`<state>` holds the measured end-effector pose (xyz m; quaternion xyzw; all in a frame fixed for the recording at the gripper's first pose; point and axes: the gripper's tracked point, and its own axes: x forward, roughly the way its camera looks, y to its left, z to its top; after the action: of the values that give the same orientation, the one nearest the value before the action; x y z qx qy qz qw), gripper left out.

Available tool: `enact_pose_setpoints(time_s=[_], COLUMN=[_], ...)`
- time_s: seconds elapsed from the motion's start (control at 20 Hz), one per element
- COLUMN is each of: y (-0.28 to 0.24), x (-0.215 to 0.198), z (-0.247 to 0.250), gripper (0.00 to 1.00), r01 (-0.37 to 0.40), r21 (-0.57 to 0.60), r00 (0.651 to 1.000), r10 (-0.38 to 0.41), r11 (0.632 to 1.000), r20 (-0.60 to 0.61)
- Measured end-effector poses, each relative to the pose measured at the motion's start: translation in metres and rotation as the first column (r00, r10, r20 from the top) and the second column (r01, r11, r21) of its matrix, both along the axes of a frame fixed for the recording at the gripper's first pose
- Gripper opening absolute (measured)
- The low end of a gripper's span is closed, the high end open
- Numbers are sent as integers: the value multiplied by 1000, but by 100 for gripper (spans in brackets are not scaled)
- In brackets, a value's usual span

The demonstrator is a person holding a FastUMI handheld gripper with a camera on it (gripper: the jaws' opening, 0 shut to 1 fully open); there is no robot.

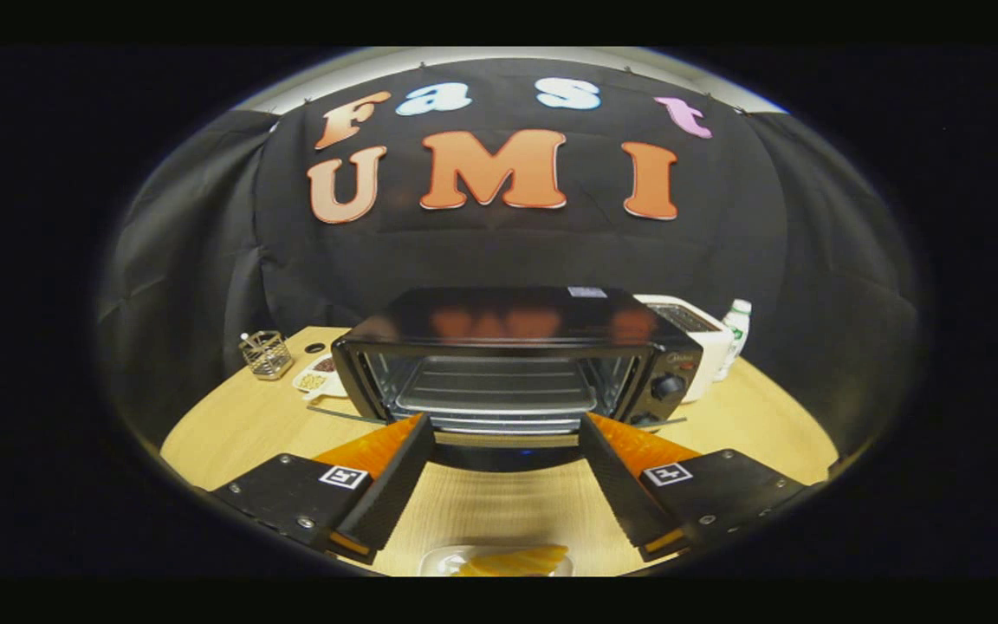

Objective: Open the toaster oven, put the food inside, and close the toaster oven door.

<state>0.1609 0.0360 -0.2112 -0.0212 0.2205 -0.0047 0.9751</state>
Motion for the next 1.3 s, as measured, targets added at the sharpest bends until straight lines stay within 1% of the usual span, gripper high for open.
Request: enact_pose_setpoints(time_s=[0.05, 0.2, 0.25, 0.6, 0.9, 1.15, 1.3], y=[-1, -3, -5, -9, -14, -19, -24], x=[-4, -25, -32, -55, -75, -100, -106], z=[-5, -12, -16, -40, -63, -92, -99], gripper=[99, 97, 98, 98, 98, 98, 98], r01=[-15, -19, -19, -33, -31, -18, -10], r21=[-2, -8, -8, -37, -72, -57, -61], r00=[1000, 1000, 1000, 999, 998, 993, 993], r10=[15, 19, 19, 32, 26, 12, 3], r11=[1000, 1000, 1000, 999, 997, 998, 998], r20=[-2, -9, -12, -28, -62, -114, -117])
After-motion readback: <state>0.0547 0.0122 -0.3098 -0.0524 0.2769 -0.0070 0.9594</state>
